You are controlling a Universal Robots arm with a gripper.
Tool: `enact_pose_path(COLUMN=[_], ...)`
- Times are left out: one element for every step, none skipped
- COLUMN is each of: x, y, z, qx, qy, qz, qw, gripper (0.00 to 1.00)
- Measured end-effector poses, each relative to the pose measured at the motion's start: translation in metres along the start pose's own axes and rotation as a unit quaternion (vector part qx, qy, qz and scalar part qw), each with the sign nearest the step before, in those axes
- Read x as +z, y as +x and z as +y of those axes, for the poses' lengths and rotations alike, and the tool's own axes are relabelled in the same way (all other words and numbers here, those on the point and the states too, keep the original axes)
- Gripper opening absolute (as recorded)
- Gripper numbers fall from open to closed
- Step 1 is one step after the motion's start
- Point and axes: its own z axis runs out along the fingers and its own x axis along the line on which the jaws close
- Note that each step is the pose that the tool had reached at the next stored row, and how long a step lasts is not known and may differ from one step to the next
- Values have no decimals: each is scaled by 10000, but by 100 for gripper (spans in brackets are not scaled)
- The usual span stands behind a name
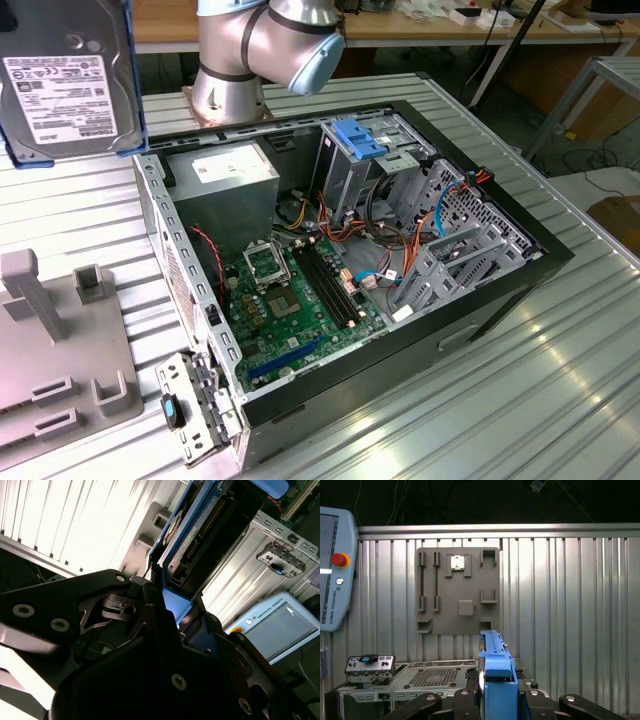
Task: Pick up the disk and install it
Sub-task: 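Pick up the disk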
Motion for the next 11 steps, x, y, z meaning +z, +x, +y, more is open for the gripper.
enact_pose_path(x=[1,2,2,3,5,6,7,8,10,14,15], y=[-1,-1,-2,-3,-4,-6,-7,-8,-9,-11,-12], z=[-52,-98,-144,-200,-312,-387,-424,-508,-596,-732,-784], qx=[0,0,-1,0,-1,0,0,0,0,0,0], qy=[1,0,0,0,0,0,0,1,0,0,0], qz=[0,0,0,0,-1,0,0,0,0,0,0], qw=[10000,10000,10000,10000,10000,10000,10000,10000,10000,10000,10000], gripper=[37,37,37,37,37,37,37,37,37,37,37])
